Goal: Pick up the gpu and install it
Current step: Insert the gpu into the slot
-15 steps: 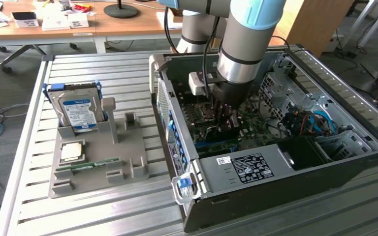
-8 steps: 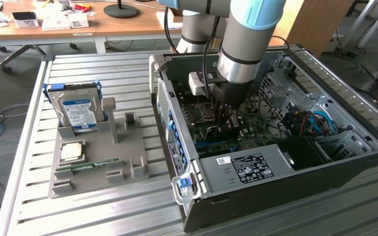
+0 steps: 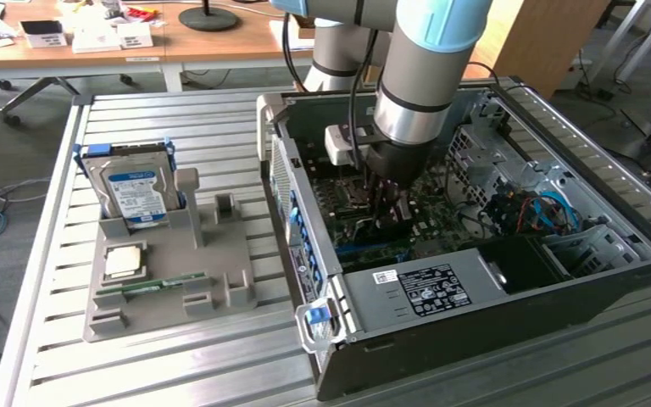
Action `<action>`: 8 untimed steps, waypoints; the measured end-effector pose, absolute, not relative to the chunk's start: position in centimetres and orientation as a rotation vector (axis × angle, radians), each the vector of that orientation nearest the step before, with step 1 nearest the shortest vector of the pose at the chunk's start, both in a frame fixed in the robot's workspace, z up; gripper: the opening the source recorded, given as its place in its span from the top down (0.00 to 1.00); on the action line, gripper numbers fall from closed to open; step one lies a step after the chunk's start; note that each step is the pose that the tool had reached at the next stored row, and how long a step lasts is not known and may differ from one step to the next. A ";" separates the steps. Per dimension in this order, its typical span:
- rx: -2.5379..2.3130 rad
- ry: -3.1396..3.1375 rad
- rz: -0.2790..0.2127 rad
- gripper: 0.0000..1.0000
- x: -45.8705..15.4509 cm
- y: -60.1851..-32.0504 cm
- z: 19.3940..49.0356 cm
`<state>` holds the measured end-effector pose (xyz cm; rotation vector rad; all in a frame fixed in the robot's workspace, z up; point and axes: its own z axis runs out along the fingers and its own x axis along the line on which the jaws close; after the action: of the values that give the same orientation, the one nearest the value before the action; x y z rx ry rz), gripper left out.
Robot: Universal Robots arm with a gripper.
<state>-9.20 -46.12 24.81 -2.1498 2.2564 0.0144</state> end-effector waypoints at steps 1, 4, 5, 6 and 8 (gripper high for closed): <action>-2.150 2.256 0.014 0.73 -9.2 -46.1 24.8; -2.150 2.256 0.014 0.73 -9.2 -46.1 24.8; -2.150 2.256 0.014 0.73 -9.2 -46.1 24.8; -2.149 2.256 0.015 0.73 -9.2 -46.1 24.7; -2.149 2.256 0.015 0.73 -9.3 -46.2 24.6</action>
<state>-9.26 -46.17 24.65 -2.1494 2.2560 0.0146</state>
